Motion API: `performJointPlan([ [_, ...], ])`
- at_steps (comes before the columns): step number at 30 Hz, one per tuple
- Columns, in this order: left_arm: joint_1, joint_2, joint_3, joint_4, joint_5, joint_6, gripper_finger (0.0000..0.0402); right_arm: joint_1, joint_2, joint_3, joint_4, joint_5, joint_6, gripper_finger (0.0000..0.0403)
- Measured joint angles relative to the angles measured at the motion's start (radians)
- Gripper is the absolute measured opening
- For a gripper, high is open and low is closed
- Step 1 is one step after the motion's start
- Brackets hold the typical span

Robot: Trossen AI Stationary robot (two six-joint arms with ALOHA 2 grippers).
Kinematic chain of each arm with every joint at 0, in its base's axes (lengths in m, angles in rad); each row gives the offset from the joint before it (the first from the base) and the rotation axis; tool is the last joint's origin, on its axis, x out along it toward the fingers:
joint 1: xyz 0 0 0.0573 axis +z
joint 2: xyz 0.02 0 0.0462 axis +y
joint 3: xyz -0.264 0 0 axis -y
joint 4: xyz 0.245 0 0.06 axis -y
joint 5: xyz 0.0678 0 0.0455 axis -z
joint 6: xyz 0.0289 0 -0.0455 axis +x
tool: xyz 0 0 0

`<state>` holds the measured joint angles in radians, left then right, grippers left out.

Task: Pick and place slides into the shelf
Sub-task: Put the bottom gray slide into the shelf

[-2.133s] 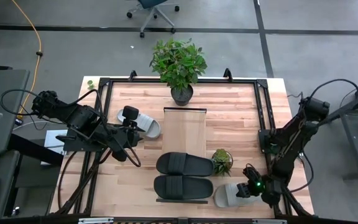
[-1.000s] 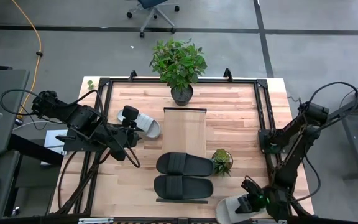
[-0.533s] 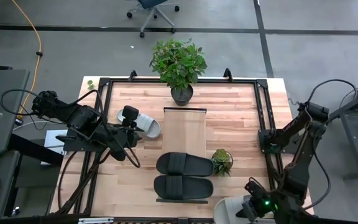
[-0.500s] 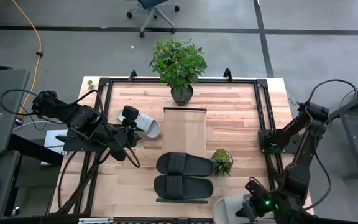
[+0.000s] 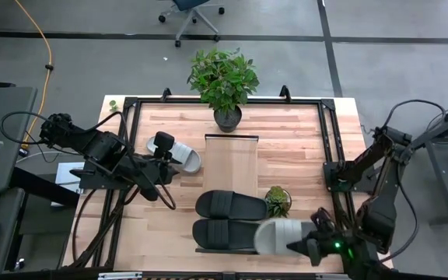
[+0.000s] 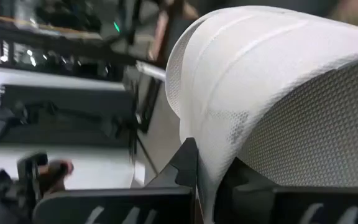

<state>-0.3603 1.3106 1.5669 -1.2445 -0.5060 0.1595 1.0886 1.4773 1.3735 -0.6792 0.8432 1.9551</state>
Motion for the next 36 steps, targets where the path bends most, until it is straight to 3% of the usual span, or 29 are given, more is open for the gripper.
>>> performJointPlan([
  [6,0.000,0.000,0.000,0.058,-0.005,0.051,0.0117,-0.089,-0.053,0.023,0.006,0.098,-0.273,0.0000],
  [12,0.000,0.000,0.000,0.092,-0.051,0.083,0.0117,-0.178,-0.136,0.035,0.087,0.107,-0.607,0.0000],
  [21,0.001,0.000,0.000,0.177,-0.091,0.088,0.0117,-0.327,-0.245,0.035,0.337,-0.002,-1.156,0.0000],
  [28,0.053,0.000,0.000,0.236,-0.090,0.099,0.0117,-0.441,-0.274,0.035,0.387,-0.120,-1.284,0.0000],
  [36,0.155,0.000,0.000,0.391,-0.087,0.033,0.0117,-0.566,-0.264,0.035,0.348,-0.103,-1.283,0.0000],
])
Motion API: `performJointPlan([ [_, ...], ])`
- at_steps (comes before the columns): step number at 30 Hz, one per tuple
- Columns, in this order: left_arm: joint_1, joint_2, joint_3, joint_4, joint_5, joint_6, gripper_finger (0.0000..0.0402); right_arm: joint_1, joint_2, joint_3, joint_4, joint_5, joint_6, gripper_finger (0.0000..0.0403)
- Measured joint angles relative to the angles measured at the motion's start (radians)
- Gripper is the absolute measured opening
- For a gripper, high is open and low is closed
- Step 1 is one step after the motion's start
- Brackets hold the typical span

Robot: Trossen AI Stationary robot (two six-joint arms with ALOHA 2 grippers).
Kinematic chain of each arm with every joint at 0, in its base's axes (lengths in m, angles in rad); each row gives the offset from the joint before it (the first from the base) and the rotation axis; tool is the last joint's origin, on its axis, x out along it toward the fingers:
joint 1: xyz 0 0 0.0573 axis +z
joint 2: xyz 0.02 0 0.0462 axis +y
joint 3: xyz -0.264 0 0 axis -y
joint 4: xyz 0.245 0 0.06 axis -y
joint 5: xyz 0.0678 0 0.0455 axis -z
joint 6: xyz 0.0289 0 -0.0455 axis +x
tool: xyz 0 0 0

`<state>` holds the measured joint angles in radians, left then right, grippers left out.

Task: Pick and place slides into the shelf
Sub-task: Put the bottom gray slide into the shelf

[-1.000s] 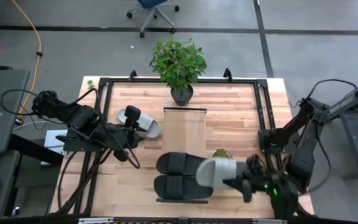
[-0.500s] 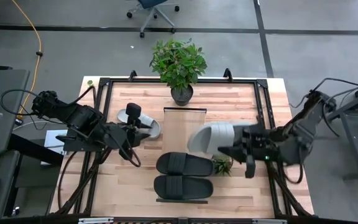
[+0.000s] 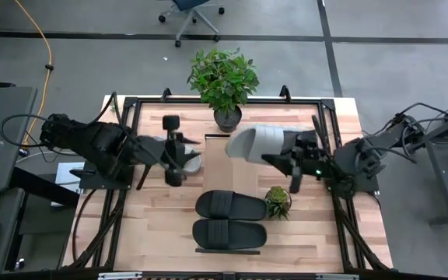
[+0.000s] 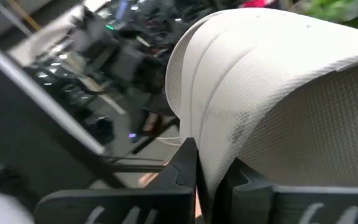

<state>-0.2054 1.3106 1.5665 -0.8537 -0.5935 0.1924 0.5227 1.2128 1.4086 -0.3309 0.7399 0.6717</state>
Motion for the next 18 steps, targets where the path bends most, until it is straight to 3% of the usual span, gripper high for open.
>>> performJointPlan([
  [5,0.076,0.000,0.000,0.087,0.048,-0.058,0.0117,-0.070,0.009,0.000,-0.092,0.018,0.007,0.0000],
  [12,0.202,0.000,0.000,0.127,0.298,-0.139,0.0117,-0.125,0.037,0.000,-0.155,0.011,-0.027,0.0000],
  [18,0.269,0.002,0.000,0.149,0.392,-0.146,0.0117,-0.150,0.045,0.000,-0.243,-0.051,-0.021,0.0000],
])
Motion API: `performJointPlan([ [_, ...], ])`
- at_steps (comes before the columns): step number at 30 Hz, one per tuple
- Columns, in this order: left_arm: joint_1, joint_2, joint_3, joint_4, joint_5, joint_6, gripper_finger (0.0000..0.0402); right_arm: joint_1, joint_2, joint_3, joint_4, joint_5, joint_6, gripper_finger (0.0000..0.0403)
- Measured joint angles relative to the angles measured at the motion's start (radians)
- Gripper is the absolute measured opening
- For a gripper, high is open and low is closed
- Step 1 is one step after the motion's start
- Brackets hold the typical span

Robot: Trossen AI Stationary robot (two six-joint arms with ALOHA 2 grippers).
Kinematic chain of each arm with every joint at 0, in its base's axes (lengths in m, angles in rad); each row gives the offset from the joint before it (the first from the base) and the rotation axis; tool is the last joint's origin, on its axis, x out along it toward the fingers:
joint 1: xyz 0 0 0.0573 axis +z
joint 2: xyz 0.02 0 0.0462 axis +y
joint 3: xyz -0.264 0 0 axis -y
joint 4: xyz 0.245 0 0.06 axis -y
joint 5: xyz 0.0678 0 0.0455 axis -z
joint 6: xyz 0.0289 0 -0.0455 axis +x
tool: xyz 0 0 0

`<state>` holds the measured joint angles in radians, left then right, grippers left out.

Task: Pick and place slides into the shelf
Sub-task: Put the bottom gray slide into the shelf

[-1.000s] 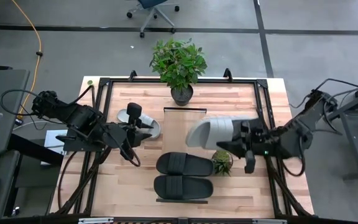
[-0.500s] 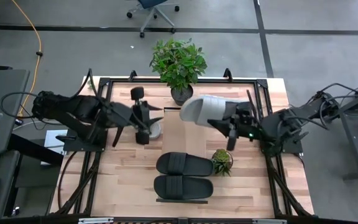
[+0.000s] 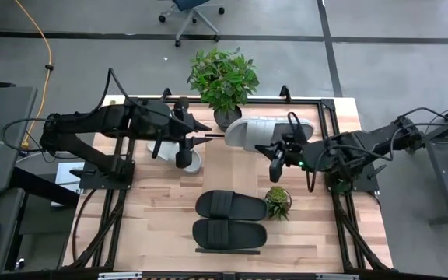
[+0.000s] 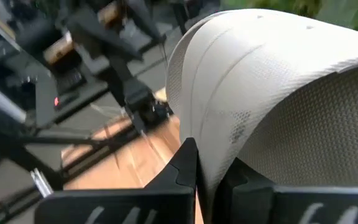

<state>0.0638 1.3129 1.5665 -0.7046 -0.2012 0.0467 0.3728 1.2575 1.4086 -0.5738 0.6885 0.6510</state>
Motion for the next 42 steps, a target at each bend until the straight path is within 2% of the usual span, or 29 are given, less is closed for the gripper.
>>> performJointPlan([
  [5,0.030,0.012,0.000,0.006,0.047,-0.004,0.0117,-0.034,0.001,0.000,-0.056,-0.096,-0.001,0.0000],
  [11,0.028,0.065,-0.001,0.009,0.080,-0.033,0.0122,-0.082,0.012,0.000,-0.097,-0.158,-0.047,0.0000],
  [15,0.029,0.097,0.000,0.016,0.128,-0.034,0.0150,-0.108,0.015,-0.001,-0.166,-0.203,-0.057,0.0000],
  [20,0.029,0.098,0.000,0.039,0.128,-0.032,0.0190,-0.123,0.022,0.020,-0.259,-0.290,-0.072,0.0000],
  [24,0.047,0.097,0.000,0.101,0.120,-0.029,0.0212,-0.130,0.079,0.094,-0.394,-0.329,-0.110,0.0000],
  [28,0.081,0.097,0.000,0.164,0.177,-0.053,0.0222,-0.130,0.168,0.220,-0.531,-0.334,-0.166,0.0000],
  [39,0.154,0.097,0.000,0.207,0.298,-0.079,0.0210,-0.135,0.390,0.515,-0.728,-0.360,-0.368,0.0000],
  [42,0.153,0.097,0.000,0.228,0.302,-0.079,0.0210,-0.138,0.439,0.579,-0.750,-0.363,-0.427,0.0000],
])
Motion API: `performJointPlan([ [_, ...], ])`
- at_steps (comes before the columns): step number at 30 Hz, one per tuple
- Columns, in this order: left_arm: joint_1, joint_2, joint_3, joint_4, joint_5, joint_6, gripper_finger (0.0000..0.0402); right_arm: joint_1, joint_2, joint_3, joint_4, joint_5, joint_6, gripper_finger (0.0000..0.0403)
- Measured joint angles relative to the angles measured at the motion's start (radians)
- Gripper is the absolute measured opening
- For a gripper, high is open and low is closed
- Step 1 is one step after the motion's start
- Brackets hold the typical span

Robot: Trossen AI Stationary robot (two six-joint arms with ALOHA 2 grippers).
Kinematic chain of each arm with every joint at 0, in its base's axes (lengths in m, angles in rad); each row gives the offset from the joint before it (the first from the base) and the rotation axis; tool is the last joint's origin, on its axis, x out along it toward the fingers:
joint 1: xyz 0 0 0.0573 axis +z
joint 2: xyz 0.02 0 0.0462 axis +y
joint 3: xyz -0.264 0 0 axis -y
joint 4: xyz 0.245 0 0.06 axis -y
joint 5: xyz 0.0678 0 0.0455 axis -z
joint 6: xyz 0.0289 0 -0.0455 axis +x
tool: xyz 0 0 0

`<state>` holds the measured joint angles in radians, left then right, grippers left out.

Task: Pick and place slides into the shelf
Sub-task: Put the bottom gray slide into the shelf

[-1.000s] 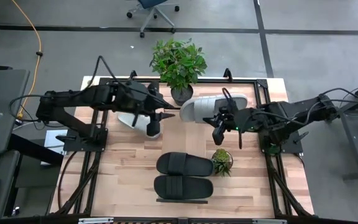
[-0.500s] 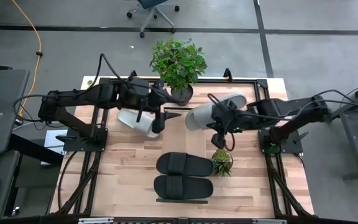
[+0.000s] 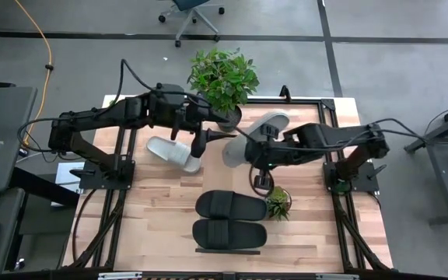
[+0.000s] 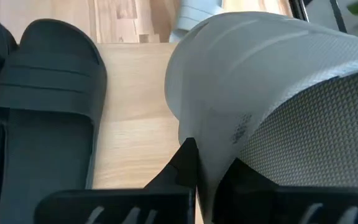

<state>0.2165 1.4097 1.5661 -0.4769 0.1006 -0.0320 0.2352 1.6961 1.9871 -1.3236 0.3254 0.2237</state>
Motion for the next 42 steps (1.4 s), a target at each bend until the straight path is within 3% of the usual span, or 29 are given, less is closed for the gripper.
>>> performJointPlan([
  [20,-0.001,0.013,0.003,0.027,-0.001,-0.001,0.0211,-0.007,0.073,0.047,0.001,0.071,-0.224,0.0000],
  [42,-0.001,0.067,0.002,0.025,-0.091,0.054,0.0212,-0.034,0.138,0.047,0.007,0.146,-0.311,0.0000],
])
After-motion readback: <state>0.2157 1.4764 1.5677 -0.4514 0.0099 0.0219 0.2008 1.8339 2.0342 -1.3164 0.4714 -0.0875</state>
